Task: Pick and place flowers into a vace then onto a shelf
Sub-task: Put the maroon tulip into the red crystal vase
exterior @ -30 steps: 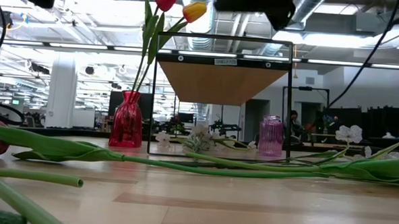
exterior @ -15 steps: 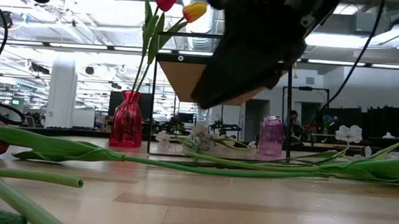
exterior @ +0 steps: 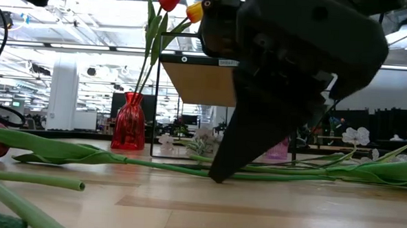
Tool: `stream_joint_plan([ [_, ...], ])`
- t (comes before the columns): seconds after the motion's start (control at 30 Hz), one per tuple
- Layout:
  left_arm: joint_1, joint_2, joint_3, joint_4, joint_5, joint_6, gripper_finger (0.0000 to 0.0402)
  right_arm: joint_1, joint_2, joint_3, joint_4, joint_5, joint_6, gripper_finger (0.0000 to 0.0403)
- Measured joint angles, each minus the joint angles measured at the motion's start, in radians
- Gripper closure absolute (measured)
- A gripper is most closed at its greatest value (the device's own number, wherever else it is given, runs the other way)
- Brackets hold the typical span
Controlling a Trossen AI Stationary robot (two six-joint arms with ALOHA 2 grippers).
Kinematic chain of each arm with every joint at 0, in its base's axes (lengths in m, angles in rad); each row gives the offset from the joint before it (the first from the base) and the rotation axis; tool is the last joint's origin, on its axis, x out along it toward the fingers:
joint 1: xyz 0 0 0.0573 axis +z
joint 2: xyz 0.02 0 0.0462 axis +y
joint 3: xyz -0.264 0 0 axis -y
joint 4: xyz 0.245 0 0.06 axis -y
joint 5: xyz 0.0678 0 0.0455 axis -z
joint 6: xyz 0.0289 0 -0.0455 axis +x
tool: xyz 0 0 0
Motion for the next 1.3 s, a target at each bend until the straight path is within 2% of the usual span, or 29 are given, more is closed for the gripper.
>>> stream_joint_plan([
  [0.33,0.0,0.0,0.0,0.001,0.0,-0.011,0.0292,-0.003,0.027,0.0,0.008,0.036,0.09,0.032],
  [0.6,0.0,0.0,0.0,0.0,-0.001,-0.02,0.0292,-0.005,0.022,-0.002,0.009,0.012,0.144,0.0395],
  [0.93,0.0,0.0,0.0,0.001,-0.001,-0.045,0.0292,0.018,-0.065,-0.011,0.044,0.015,0.103,0.0402],
  [1.1,0.0,0.0,0.0,0.001,-0.01,-0.046,0.0292,0.042,-0.141,-0.008,0.088,0.086,0.026,0.0402],
  [1.3,0.0,0.0,0.0,0.001,-0.01,-0.047,0.0292,0.084,-0.261,-0.006,0.186,0.246,-0.154,0.0403],
])
